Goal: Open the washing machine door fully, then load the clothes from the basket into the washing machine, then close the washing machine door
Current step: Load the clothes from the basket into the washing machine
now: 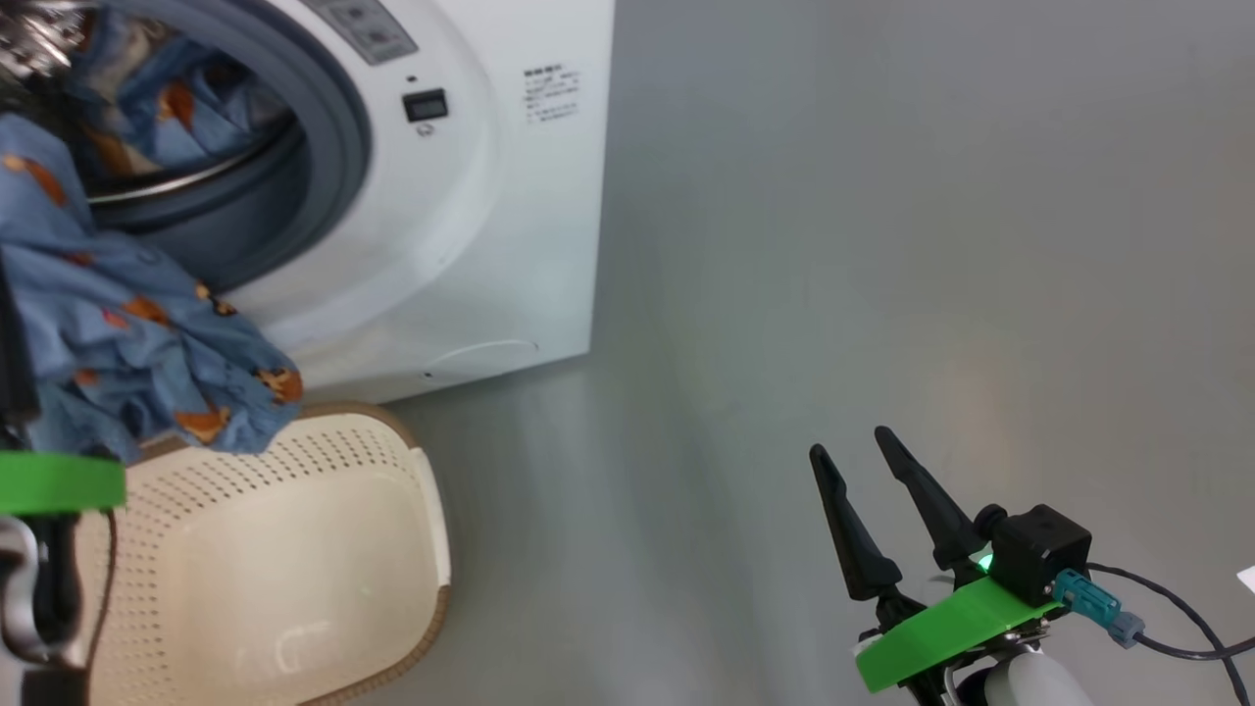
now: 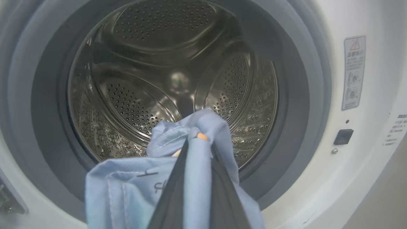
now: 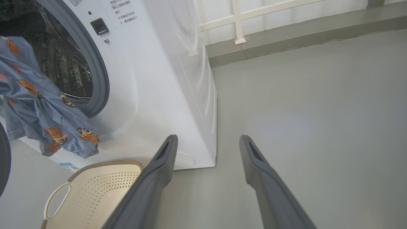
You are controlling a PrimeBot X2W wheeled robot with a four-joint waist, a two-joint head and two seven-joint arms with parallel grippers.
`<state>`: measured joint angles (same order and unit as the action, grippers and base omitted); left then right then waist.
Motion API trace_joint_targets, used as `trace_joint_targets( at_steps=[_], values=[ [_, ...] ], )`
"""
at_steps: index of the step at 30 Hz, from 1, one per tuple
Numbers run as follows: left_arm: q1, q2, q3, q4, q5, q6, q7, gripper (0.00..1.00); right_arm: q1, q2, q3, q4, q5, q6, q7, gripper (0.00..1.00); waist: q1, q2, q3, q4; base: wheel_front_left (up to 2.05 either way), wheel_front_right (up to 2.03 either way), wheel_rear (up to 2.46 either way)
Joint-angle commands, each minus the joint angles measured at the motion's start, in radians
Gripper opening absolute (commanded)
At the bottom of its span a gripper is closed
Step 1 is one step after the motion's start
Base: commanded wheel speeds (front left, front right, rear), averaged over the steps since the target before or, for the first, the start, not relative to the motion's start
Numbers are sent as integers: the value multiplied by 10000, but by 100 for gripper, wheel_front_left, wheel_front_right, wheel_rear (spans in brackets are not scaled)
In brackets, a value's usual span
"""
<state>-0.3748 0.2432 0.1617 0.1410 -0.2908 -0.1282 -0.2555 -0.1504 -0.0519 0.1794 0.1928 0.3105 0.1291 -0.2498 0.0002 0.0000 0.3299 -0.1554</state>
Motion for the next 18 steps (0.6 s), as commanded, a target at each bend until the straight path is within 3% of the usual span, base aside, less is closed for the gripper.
trace_joint_targets(
  at_steps=[1, 10, 18],
  values=[
    [-493, 511, 260, -100, -134, -25, -63, 0, -139, 17, 256, -278, 118, 16, -120, 100, -2, 0, 464, -331, 0, 0, 0],
    [-2151, 1319, -41, 808, -388, -25, -63, 0, -355, 17, 603, -515, 440, 16, -120, 100, -2, 0, 1457, -617, 0, 0, 0],
    [-4066, 2319, -1053, 2740, -766, -25, -45, 0, -587, 17, 865, -730, 815, 16, -120, 100, -2, 0, 2463, -869, 0, 0, 0]
  ],
)
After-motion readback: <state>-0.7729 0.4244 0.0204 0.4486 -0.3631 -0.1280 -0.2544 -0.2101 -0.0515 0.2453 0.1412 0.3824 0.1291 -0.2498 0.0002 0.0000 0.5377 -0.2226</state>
